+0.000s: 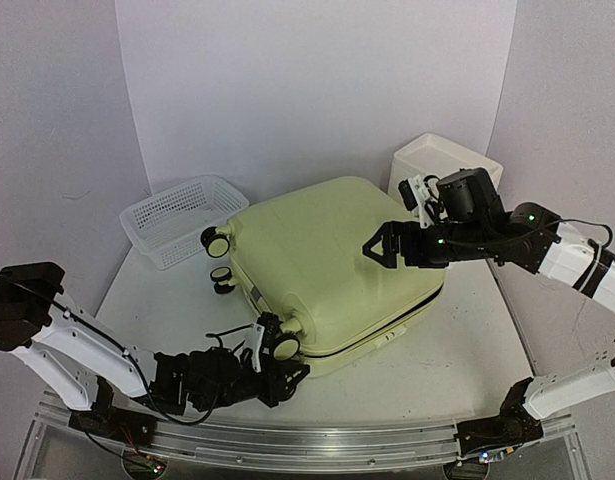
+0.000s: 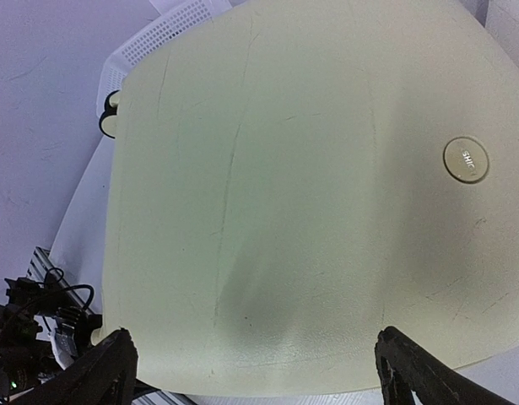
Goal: Open, take out, and arrange the luggage
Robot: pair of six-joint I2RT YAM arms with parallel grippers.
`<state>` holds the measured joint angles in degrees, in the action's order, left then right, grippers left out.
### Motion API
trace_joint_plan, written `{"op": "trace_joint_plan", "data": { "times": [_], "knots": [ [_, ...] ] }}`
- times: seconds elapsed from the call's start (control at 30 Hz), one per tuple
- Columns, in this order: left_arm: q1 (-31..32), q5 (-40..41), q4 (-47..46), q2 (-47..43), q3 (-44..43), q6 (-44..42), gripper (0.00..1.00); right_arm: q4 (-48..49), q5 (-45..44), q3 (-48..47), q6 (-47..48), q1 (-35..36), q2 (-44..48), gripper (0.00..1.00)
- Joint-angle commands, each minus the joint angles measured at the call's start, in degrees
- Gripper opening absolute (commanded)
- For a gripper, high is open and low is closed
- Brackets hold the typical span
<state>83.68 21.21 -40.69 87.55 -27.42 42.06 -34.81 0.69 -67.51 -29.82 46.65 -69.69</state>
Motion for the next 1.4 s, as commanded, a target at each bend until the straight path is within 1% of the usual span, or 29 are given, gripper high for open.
{"op": "trace_joint_plan", "data": {
  "times": [0.0, 0.03, 0.1, 0.13, 0.17, 0.33, 0.53, 0.63, 0.7, 0.77, 0.83, 1.03, 1.1, 1.17, 1.3, 1.37],
  "knots": [
    [-0.42, -0.6, -4.58, 1.39, -1.22, 6.41, 0.18, 2.53, -2.0, 0.33, 0.38, 0.26, 1.66, 0.98],
    [-0.44, -0.2, -4.58, 1.07, -0.93, 6.79, 0.13, 2.5, -2.08, 0.31, 0.31, 0.3, 1.66, 0.98],
    [-0.45, -0.13, -4.58, 0.25, -0.36, 7.26, 0.08, 2.46, -1.9, 0.27, 0.25, 0.28, 1.58, 0.98],
    [-0.45, -0.04, -4.45, -0.39, 0.16, 7.4, 0.02, 2.46, -1.84, 0.25, 0.21, 0.3, 1.62, 0.98],
    [-0.45, 0.22, -4.47, -1.13, 0.71, 7.77, 0.0, 2.46, -1.92, 0.24, 0.21, 0.31, 1.58, 0.98],
    [-0.45, 2.79, -4.38, -6.19, 6.17, 8.7, 0.0, 2.55, -2.02, -0.1, 0.22, 0.27, 1.1, 0.98],
    [-0.58, 5.59, -2.78, -12.18, 11.67, 11.83, 0.0, 2.96, -1.06, -1.32, 0.35, 0.22, -0.89, 0.98],
    [-0.84, 4.83, -2.11, -13.2, 12.44, 13.39, 0.0, 3.49, 2.18, -2.42, 0.66, 0.33, -2.87, 0.98],
    [-1.1, 3.82, -2.12, -13.79, 12.41, 14.31, 0.0, 4.62, 6.66, -3.73, 2.41, 0.54, -4.09, 0.96],
    [-1.39, 2.97, -2.1, -14.43, 12.51, 14.38, 0.0, 5.32, 9.57, -5.46, 5.63, 2.26, -5.29, 0.93],
    [-2.59, 1.47, -2.17, -15.23, 13.39, 16.25, 0.0, 5.3, 9.85, -7.54, 9.51, 4.8, -6.28, 0.92],
    [-11.56, -11.4, -2.11, -16.27, 15.16, 22.16, 0.0, 5.19, 13.61, -11.36, 22.02, 11.13, -11.04, 0.9],
    [-14.1, -14.44, -2.18, -15.65, 15.09, 23.46, 0.0, 4.96, 11.84, -12.69, 26.34, 13.51, -13.45, 0.88],
    [-15.08, -16.77, -2.12, -15.24, 14.2, 22.77, 0.0, 5.03, 9.77, -13.28, 32.67, 15.76, -15.09, 0.89],
    [-16.02, -19.63, -2.12, -14.35, 13.11, 23.37, 0.0, 6.23, 9.71, -14.66, 47.87, 18.82, -17.77, 0.94],
    [-16.2, -20.33, -2.2, -14.05, 12.95, 23.22, 0.0, 6.76, 9.34, -16.48, 53.04, 19.48, -19.92, 0.96]
  ]
}}
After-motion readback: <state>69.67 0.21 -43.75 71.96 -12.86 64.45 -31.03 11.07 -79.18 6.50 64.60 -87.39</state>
